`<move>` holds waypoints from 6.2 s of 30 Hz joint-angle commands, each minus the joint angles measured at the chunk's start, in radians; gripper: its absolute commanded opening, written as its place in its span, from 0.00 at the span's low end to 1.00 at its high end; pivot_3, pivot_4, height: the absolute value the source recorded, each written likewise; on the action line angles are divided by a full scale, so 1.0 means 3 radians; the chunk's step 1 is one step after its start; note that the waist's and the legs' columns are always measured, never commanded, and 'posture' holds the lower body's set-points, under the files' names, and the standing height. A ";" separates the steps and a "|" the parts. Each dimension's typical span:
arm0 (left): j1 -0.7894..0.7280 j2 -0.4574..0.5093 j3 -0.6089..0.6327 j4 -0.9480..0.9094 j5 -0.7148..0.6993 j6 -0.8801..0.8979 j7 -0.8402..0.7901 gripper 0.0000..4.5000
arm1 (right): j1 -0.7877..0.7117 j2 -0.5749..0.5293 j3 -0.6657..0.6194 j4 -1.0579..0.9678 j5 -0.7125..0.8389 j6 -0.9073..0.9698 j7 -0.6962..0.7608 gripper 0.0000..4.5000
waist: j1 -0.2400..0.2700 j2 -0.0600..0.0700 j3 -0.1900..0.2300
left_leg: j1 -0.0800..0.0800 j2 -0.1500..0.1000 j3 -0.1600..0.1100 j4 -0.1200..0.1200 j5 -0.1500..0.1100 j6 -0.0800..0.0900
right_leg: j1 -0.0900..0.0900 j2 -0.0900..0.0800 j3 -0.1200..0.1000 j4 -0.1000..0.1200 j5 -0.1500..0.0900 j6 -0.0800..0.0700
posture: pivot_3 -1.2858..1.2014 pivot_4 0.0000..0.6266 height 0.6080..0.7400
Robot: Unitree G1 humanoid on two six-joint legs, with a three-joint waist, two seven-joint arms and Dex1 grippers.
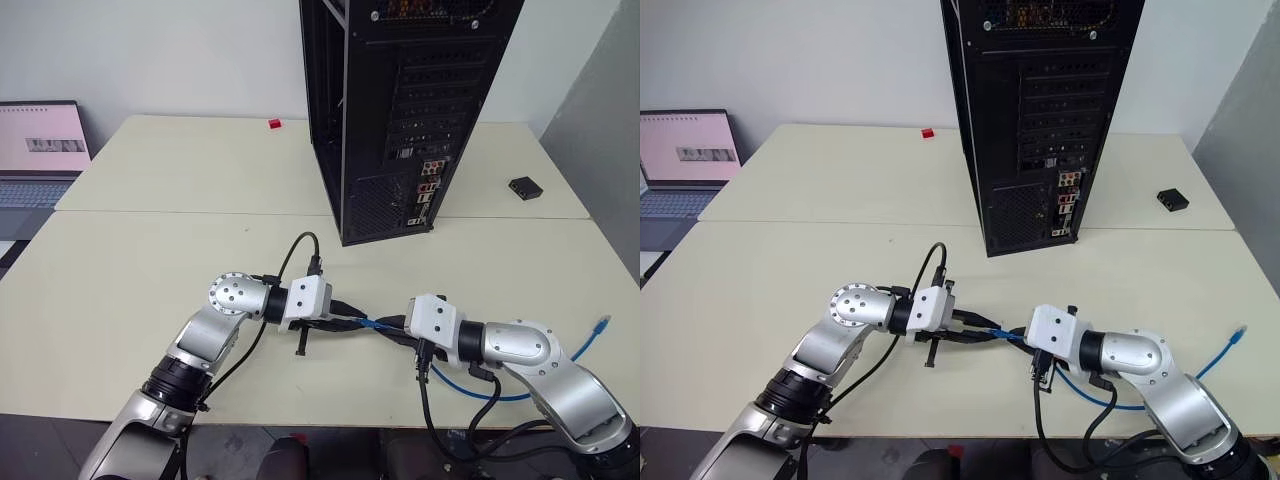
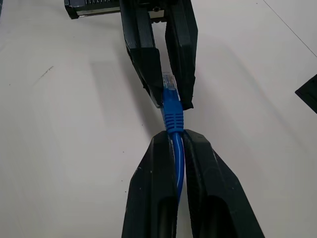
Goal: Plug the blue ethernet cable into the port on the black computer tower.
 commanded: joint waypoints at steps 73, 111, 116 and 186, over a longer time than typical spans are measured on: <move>-0.0217 0.0052 0.0065 0.1050 0.1197 -0.3729 0.2198 0.21 | -0.0735 0.0670 -0.1189 0.0562 0.2969 0.1835 -0.0685 0.00 | 0.0002 0.0001 0.0000 | -0.0002 0.0001 -0.0002 -0.0001 0.0000 0.0001 | 0.0000 -0.0002 -0.0004 0.0000 0.0003 0.0001 | 0.52 0.24 1.00; 0.0013 -0.0543 0.0337 -0.1123 -0.0359 0.1436 0.2520 0.64 | -0.0844 0.1762 -0.0891 0.0918 -0.0089 -0.0045 -0.2953 0.00 | -0.0002 0.0002 0.0000 | -0.0005 0.0002 -0.0004 -0.0003 0.0002 -0.0003 | -0.0004 -0.0002 -0.0002 0.0001 0.0002 0.0001 | 0.52 0.24 1.00; 0.0037 -0.0554 0.0245 -0.1168 -0.0137 0.1344 0.2526 0.64 | -0.0974 0.1851 -0.0958 0.1108 -0.0160 -0.0112 -0.2984 0.00 | -0.0003 0.0002 0.0000 | -0.0003 0.0002 -0.0001 -0.0003 0.0002 -0.0003 | -0.0004 -0.0001 0.0000 0.0001 0.0002 0.0001 | 0.52 0.24 1.00; 0.0064 -0.0645 0.0279 -0.1094 0.0096 0.1340 0.2407 0.64 | -0.1352 0.2075 -0.1017 0.1548 -0.0176 -0.0242 -0.2664 0.00 | -0.0082 0.0004 0.0001 | -0.0001 0.0002 0.0007 -0.0006 0.0001 -0.0002 | -0.0007 -0.0002 0.0012 0.0000 0.0005 0.0002 | 0.52 0.24 1.00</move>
